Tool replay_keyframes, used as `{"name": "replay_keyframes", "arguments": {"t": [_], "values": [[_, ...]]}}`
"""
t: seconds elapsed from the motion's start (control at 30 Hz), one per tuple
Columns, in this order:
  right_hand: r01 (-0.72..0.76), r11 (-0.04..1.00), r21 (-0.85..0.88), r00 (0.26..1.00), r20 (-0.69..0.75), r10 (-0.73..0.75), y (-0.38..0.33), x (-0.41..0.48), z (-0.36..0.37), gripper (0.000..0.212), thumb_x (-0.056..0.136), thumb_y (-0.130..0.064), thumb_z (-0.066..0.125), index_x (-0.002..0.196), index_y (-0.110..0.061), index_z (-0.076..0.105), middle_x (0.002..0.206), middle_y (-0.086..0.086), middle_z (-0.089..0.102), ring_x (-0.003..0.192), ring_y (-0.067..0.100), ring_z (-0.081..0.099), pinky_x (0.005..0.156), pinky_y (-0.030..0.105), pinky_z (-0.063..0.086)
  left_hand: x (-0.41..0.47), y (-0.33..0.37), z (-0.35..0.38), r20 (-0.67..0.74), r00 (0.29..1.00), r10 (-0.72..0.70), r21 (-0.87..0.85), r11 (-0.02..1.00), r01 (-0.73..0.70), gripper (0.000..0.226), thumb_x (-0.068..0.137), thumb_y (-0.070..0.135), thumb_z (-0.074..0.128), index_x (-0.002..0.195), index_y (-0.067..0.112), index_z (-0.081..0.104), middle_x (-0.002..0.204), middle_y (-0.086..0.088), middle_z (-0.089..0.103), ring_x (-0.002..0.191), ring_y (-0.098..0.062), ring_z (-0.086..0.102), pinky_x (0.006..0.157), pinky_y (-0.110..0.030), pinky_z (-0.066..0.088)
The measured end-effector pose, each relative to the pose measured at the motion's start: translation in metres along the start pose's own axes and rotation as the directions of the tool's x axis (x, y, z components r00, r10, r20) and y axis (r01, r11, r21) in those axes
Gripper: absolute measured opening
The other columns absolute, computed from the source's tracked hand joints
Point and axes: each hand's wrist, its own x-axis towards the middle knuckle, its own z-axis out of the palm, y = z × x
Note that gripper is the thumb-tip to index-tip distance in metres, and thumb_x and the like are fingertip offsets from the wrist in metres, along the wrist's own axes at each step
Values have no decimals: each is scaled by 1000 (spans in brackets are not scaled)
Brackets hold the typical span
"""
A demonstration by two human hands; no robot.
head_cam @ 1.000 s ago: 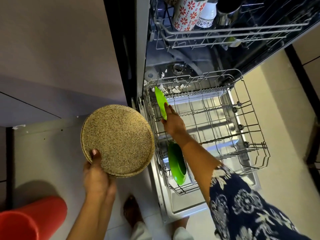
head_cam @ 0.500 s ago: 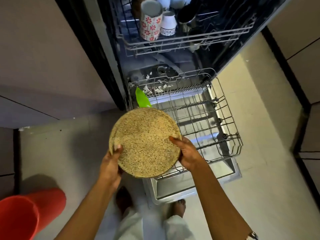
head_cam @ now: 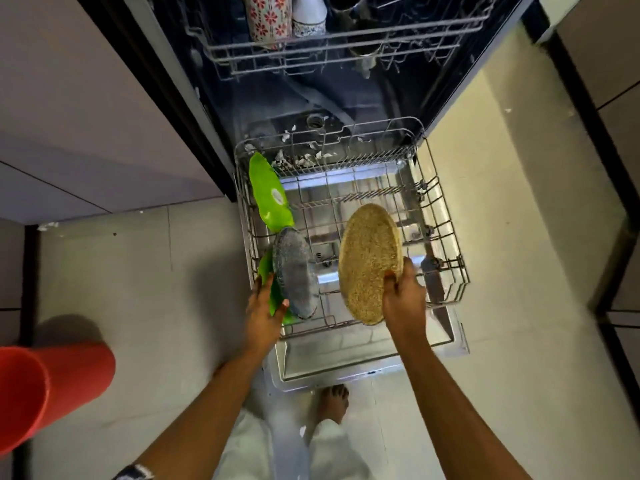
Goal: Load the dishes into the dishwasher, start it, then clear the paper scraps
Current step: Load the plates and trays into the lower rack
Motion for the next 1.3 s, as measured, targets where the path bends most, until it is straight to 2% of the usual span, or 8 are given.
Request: {"name": "replay_keyframes", "arguments": {"t": [0.07, 0.17, 0.3, 0.47, 0.6, 0.73, 0.9, 1.3], "values": [[43, 996, -76, 998, 42, -40, 6, -1, 15, 33, 99, -16, 39, 130, -6, 42, 86, 14, 60, 81, 31, 63, 64, 26, 42, 6, -10, 9, -2, 1000, 20, 59, 998, -20, 77, 89, 28, 60, 150, 13, 15, 156, -15, 16, 143, -32, 21, 113, -42, 26], [74, 988, -136, 994, 87, -63, 4, -2, 33, 30, 98, -14, 38, 127, -5, 44, 87, 16, 62, 80, 31, 63, 62, 26, 41, 11, -22, 18, -9, 998, 56, 76, 996, -55, 73, 94, 16, 55, 151, 14, 10, 157, -14, 18, 142, -32, 24, 111, -41, 28], [89, 978, -186, 991, 115, -68, 2, -2, 51, 32, 98, -16, 40, 128, -7, 44, 93, 18, 65, 81, 33, 64, 67, 37, 52, 13, -31, 27, -50, 995, 84, 87, 993, -80, 70, 96, 13, 50, 150, 14, 6, 155, -14, 21, 141, -31, 23, 112, -42, 28], [98, 970, -224, 985, 162, -62, 2, 0, 63, 38, 98, -17, 39, 135, -9, 38, 96, 17, 65, 84, 31, 65, 74, 40, 56, 17, -39, 29, -76, 992, 105, 151, 984, -92, 76, 92, 11, 57, 151, 17, 9, 154, -15, 24, 140, -35, 26, 110, -49, 31], [100, 965, -243, 984, 168, -59, -1, 2, 63, 38, 98, -15, 39, 135, -7, 37, 91, 16, 65, 80, 31, 64, 67, 37, 51, 19, -40, 25, -43, 986, 162, 225, 963, -149, 83, 91, 13, 58, 151, 23, 1, 157, -11, 20, 141, -35, 22, 110, -54, 29], [80, 967, -244, 992, 118, -53, 0, 4, 60, 37, 98, -12, 40, 134, -5, 39, 97, 19, 66, 85, 34, 65, 71, 37, 51, 22, -40, 19, 3, 983, 183, 278, 944, -176, 86, 93, 21, 56, 145, 27, -12, 159, -4, 10, 144, -33, 14, 113, -52, 22], [71, 967, -244, 987, 155, -33, 0, 9, 67, 38, 99, -13, 38, 135, -5, 37, 100, 20, 66, 88, 34, 65, 71, 37, 52, 24, -43, 16, 39, 986, 159, 296, 941, -164, 87, 94, 29, 54, 142, 43, -17, 160, 4, 4, 145, -31, 9, 112, -55, 22], [79, 935, -344, 970, 242, 7, -4, 37, 64, 33, 97, -12, 36, 128, 1, 37, 97, 22, 64, 87, 39, 62, 67, 36, 46, 21, -40, 16, 46, 994, 96, 304, 947, -105, 87, 95, 31, 53, 138, 49, -21, 159, 2, 12, 146, -29, 8, 107, -58, 28]]}}
